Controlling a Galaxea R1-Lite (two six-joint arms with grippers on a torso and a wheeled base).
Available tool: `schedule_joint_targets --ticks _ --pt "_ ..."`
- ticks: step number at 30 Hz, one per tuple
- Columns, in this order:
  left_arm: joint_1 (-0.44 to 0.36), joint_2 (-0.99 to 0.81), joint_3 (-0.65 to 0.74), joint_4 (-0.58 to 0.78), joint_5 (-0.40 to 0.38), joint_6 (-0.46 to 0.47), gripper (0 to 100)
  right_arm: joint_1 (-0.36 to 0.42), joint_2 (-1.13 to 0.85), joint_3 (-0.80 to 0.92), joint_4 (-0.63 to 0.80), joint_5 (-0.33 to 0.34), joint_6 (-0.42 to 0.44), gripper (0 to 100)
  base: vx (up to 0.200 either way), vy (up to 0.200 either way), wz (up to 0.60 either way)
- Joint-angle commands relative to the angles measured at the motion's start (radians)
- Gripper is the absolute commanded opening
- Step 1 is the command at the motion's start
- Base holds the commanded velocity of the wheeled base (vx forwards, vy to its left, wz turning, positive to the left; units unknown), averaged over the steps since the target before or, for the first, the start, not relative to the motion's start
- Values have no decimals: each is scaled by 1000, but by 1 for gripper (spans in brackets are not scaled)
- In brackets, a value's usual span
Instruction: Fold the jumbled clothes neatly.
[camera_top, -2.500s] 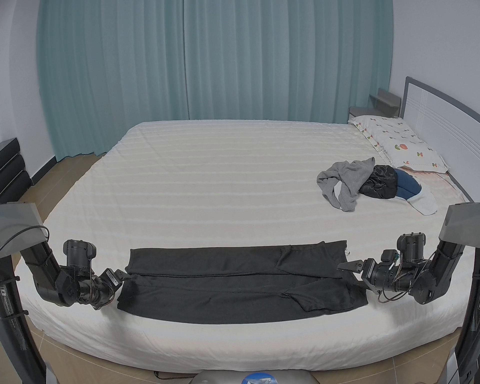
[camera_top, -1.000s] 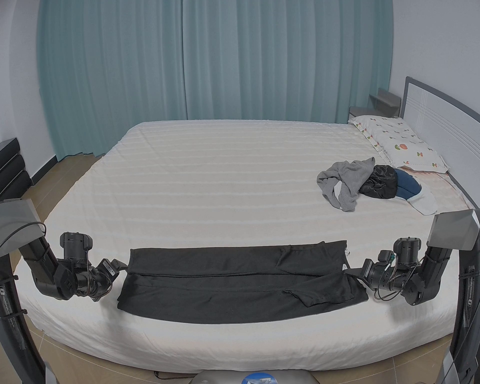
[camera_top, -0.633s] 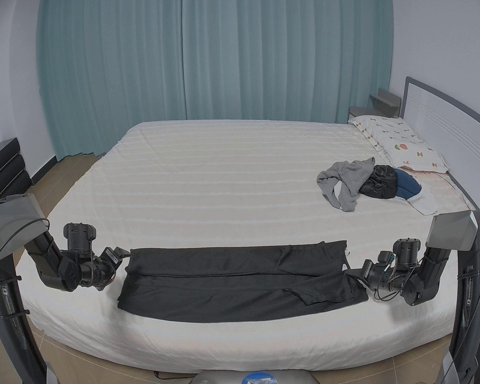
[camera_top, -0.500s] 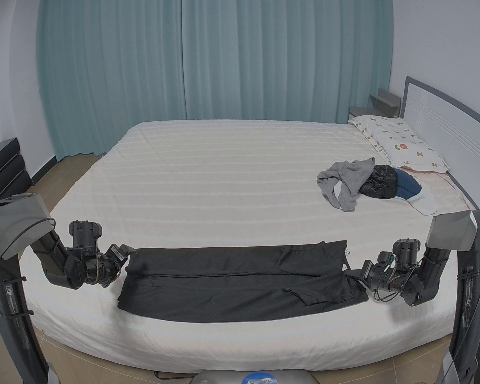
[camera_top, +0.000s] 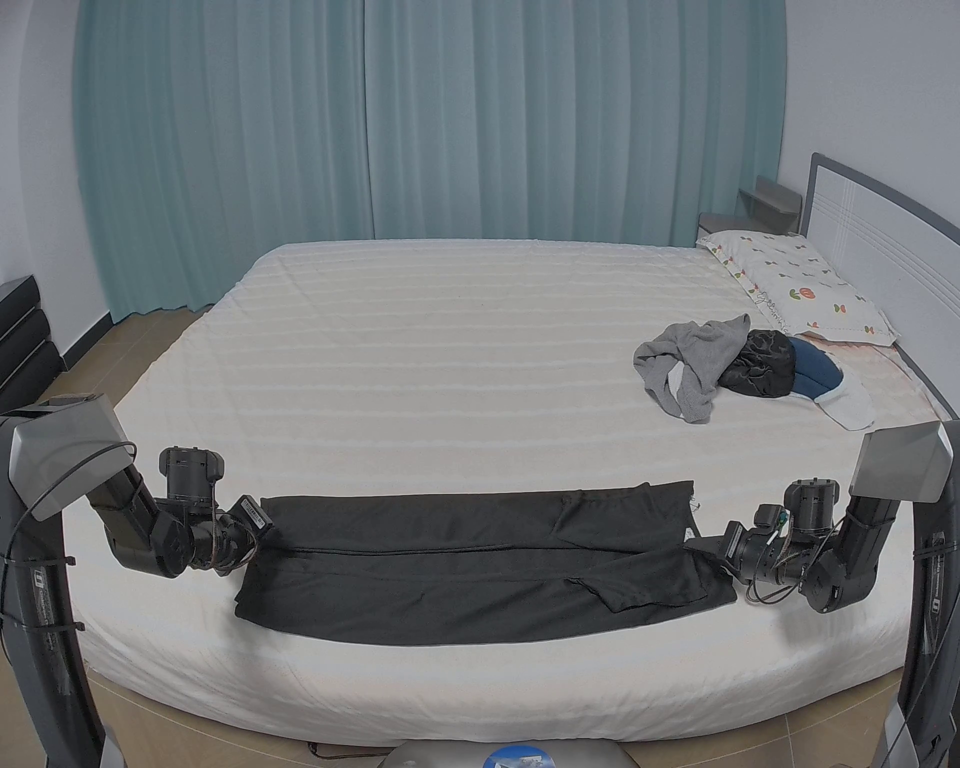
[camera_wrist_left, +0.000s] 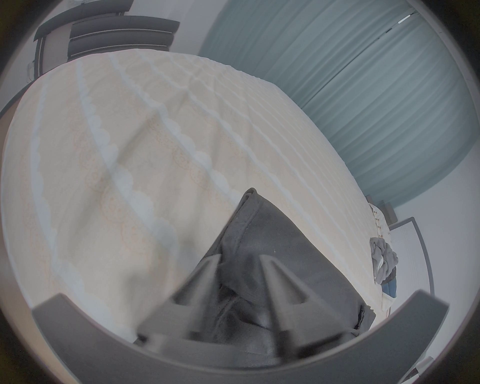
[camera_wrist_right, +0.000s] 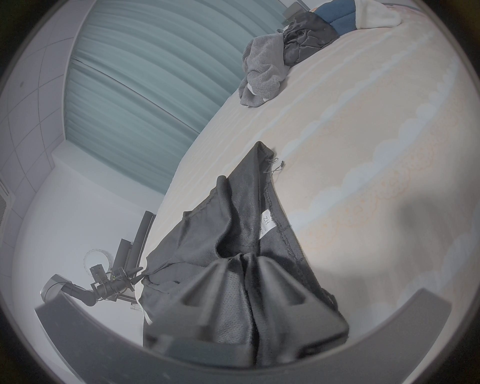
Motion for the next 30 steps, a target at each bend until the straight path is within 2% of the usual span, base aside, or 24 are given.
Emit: schedule_joint_targets --ticks 1,4,8,11,14,17,26,27,30 --pt "4 14 -14 1 3 0 0 0 -3 3 -2 1 2 100 0 0 0" --pt "15 4 -15 3 3 0 0 -14 -41 9 -8 5 31 100 0 0 0" --pt "37 -27 -31 4 -9 16 0 -44 -73 7 -12 7 137 100 0 0 0" --pt "52 -45 -54 29 -16 73 0 -75 -64 1 -18 9 143 100 0 0 0" --pt "56 -61 -71 124 -17 185 0 -84 -52 1 -21 9 146 100 0 0 0" --pt "53 -65 -60 191 -39 254 0 -83 -44 0 -21 5 147 100 0 0 0" --pt "40 -56 -54 196 -52 250 0 -77 -35 6 -24 2 146 100 0 0 0" --pt "41 -56 -54 198 -54 250 100 -72 -38 9 -30 2 147 100 0 0 0" --pt "41 -59 -51 196 -52 236 100 -43 -49 12 -62 -7 149 100 0 0 0"
